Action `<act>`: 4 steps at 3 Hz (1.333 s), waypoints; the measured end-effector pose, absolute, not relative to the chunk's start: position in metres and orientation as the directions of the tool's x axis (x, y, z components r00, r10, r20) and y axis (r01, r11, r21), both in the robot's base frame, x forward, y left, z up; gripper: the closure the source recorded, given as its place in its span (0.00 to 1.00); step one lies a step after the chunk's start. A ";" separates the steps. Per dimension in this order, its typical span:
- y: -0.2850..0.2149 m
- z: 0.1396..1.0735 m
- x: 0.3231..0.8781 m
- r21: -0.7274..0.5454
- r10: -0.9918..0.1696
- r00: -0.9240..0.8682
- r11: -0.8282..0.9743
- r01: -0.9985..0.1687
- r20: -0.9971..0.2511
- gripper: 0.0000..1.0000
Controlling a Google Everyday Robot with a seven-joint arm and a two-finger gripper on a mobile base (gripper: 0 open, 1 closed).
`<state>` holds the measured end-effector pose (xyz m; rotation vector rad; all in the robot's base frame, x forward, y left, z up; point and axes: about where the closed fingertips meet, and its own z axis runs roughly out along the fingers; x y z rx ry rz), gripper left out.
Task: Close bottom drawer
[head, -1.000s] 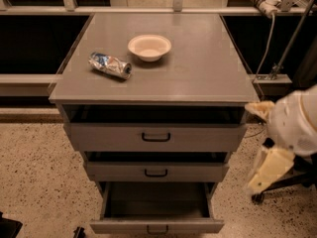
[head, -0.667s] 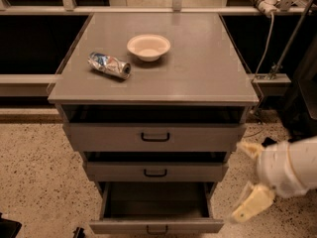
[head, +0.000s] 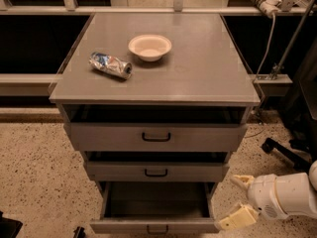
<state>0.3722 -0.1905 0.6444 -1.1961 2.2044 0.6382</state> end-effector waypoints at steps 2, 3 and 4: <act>-0.190 0.644 0.372 0.146 -0.599 -0.455 0.492 -0.858 -0.659 0.65; -0.197 0.607 0.380 0.164 -0.558 -0.478 0.519 -0.839 -0.678 0.88; -0.208 0.542 0.396 0.199 -0.482 -0.520 0.569 -0.798 -0.705 1.00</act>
Offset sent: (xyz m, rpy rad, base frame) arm 0.0000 0.0000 0.0000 0.0000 0.0000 0.0000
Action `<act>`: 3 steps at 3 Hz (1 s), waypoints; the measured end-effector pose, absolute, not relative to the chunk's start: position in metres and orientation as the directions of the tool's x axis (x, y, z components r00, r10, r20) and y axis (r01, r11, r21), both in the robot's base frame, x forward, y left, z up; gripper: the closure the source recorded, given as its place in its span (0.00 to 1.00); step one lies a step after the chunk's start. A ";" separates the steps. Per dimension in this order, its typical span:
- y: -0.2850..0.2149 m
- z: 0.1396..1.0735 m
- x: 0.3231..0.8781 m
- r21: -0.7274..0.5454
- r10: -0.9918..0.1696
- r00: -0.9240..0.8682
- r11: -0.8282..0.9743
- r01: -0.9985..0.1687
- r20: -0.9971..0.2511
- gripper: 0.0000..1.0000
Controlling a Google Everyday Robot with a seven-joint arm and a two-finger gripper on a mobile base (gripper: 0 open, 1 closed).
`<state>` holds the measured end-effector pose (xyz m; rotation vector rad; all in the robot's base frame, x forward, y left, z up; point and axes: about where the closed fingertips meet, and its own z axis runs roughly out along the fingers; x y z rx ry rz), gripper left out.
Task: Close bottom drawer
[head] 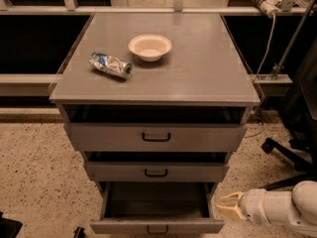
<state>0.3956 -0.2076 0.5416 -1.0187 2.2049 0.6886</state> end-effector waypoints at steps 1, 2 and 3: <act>-0.217 0.477 0.402 0.262 -0.394 -0.579 0.616 -0.743 -0.714 1.00; -0.233 0.419 0.401 0.358 -0.293 -0.628 0.617 -0.700 -0.721 1.00; -0.232 0.376 0.395 0.477 -0.212 -0.649 0.522 -0.707 -0.730 1.00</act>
Offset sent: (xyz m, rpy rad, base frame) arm -0.0128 -0.0341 -0.1972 0.3752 0.2030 -0.1140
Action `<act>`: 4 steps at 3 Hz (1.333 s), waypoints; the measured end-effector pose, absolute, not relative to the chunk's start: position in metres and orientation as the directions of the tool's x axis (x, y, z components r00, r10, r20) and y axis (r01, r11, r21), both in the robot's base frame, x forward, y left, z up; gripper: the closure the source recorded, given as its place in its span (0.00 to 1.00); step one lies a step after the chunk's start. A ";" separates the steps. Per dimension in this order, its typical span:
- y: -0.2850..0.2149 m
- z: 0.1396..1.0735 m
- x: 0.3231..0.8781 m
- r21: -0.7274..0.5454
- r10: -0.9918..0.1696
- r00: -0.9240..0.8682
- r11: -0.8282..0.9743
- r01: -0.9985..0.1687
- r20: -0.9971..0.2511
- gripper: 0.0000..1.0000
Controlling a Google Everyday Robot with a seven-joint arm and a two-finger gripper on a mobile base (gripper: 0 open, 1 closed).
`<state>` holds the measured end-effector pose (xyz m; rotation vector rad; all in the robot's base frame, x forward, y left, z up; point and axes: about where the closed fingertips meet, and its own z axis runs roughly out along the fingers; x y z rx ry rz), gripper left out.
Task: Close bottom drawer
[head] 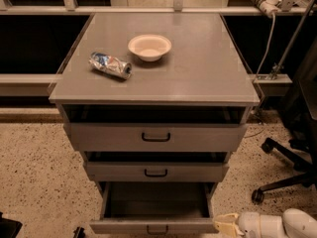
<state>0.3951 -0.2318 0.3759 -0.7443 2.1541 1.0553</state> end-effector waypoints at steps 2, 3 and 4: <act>-0.222 0.362 0.387 0.530 -0.185 -0.678 0.493 -0.690 -0.711 1.00; -0.242 0.315 0.375 0.590 -0.099 -0.756 0.562 -0.579 -0.647 1.00; -0.257 0.259 0.357 0.675 0.011 -0.818 0.570 -0.468 -0.576 1.00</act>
Offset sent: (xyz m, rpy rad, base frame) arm -0.0097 0.0080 -0.0249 0.0148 0.0719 -0.0290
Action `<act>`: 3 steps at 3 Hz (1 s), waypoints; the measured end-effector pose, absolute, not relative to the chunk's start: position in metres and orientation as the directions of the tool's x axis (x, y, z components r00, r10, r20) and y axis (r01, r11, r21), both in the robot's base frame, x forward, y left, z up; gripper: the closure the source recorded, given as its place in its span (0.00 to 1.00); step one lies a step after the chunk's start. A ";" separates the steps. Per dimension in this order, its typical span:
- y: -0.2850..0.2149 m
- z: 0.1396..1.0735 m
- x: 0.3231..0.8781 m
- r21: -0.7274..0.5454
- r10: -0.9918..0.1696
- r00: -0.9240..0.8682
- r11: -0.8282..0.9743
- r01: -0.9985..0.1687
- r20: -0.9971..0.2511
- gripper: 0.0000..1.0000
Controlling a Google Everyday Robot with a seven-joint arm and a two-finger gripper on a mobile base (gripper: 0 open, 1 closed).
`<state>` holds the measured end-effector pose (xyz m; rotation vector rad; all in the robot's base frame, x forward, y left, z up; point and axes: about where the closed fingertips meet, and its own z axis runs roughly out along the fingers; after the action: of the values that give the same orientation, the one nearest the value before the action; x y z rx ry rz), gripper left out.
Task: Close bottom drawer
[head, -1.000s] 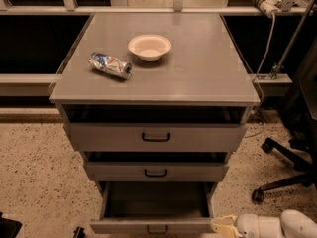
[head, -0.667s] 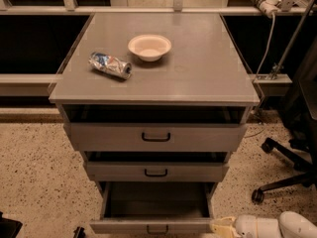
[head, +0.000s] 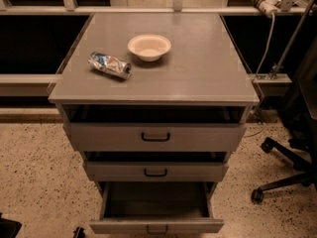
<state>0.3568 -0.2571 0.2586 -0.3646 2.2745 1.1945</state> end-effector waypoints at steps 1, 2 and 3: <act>-0.266 0.218 0.351 0.720 0.094 -0.838 0.567 -0.399 -0.538 1.00; -0.265 0.191 0.373 0.732 0.107 -0.839 0.555 -0.396 -0.534 1.00; -0.260 0.185 0.419 0.701 0.056 -0.820 0.555 -0.449 -0.569 1.00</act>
Offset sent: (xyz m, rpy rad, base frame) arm 0.0517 -0.0131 -0.0978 0.0745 0.0390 -0.0716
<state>0.4194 -0.2603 0.1851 -0.3154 2.2500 1.2280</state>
